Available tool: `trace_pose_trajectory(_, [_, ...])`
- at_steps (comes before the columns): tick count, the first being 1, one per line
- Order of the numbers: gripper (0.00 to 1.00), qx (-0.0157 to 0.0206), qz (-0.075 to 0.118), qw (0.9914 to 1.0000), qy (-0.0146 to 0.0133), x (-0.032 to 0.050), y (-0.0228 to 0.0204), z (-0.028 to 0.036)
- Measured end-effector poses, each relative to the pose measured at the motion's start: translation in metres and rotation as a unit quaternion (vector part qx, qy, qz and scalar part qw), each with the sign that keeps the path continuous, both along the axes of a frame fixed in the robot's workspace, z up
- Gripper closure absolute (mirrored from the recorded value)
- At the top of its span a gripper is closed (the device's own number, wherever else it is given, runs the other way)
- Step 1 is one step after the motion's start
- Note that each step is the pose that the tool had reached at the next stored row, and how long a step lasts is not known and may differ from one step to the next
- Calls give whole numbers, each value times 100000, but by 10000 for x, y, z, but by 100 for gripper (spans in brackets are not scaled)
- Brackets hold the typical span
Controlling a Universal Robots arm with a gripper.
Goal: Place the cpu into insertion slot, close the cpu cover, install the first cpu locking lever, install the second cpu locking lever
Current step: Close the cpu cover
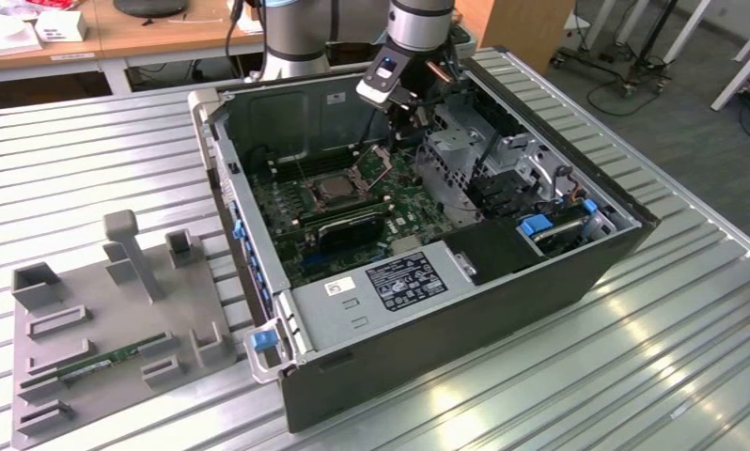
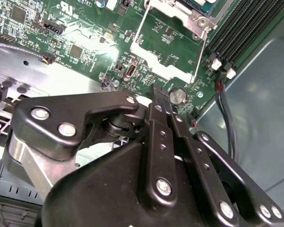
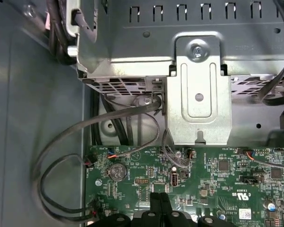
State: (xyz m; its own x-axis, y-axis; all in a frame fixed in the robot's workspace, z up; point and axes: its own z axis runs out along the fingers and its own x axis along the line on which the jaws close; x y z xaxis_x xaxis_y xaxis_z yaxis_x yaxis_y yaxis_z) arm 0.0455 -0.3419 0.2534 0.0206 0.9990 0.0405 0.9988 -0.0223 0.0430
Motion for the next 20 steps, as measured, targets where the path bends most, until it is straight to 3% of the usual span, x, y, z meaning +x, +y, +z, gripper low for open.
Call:
trace_pose_trajectory(8, [89,-37,2,100000,31,2,0,-8])
trace_pose_trajectory(20, [89,-61,-4,99999,501,6,0,-32])
